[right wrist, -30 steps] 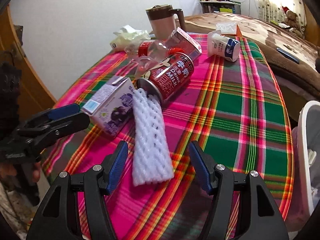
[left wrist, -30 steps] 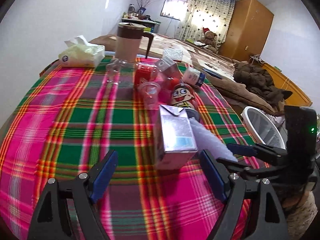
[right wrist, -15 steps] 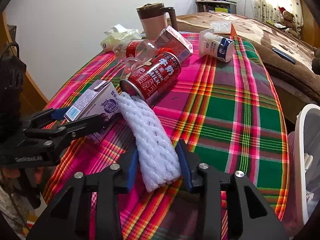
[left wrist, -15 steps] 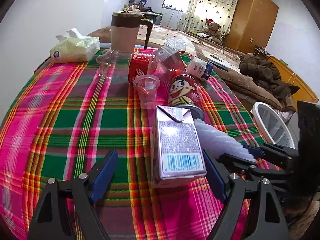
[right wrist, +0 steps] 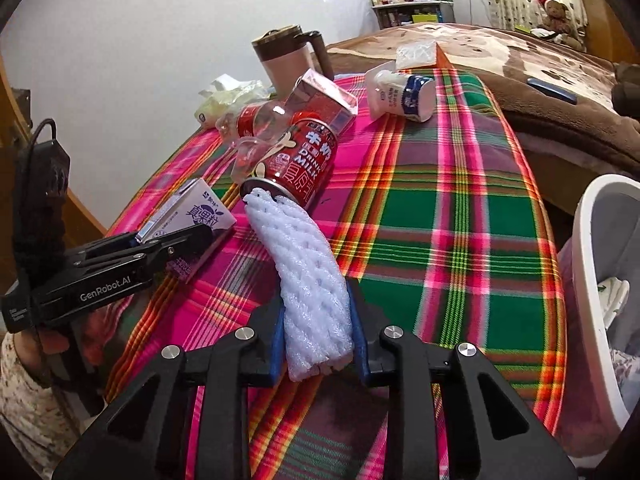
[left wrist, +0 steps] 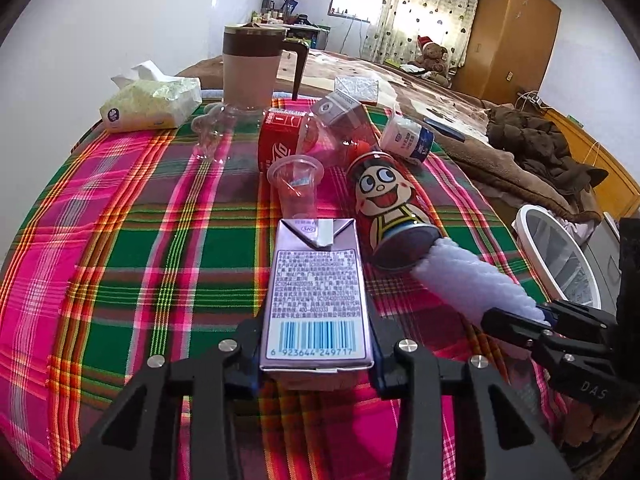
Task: Collect trash
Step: 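Grasp the purple milk carton with the left tool while the right tool grasps a white foam sleeve, then carry carton and foam sleeve over the wastebasket and open both tools to drop them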
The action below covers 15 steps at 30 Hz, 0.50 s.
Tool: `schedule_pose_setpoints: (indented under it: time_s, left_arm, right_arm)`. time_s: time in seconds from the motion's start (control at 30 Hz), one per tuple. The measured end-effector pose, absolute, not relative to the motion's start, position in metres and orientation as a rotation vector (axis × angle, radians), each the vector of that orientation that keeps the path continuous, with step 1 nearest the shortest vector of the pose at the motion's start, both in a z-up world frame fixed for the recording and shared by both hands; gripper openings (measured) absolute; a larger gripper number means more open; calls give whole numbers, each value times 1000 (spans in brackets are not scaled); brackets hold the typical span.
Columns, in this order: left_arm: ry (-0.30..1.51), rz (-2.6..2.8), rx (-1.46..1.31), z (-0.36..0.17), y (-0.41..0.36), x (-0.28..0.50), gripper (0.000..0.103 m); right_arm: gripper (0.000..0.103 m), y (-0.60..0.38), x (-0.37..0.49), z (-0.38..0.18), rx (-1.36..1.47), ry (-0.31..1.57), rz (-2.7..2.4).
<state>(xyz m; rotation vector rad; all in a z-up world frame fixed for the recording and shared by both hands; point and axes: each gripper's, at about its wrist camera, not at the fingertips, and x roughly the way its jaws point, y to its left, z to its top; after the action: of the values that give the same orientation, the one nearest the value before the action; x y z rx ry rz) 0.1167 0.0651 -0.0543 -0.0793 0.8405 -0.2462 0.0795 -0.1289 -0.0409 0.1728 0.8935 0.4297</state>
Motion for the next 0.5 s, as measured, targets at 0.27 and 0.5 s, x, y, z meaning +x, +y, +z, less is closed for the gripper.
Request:
schedule_pose_setpoints:
  time_s: [0.27, 0.5]
  left_arm:
    - [803, -249, -64, -41, 60, 109, 40]
    - [754, -266, -56, -23, 52, 104, 40]
  right_arm:
    - [28, -141, 71, -31, 212, 860, 448]
    - [28, -161, 63, -16, 237, 800, 398]
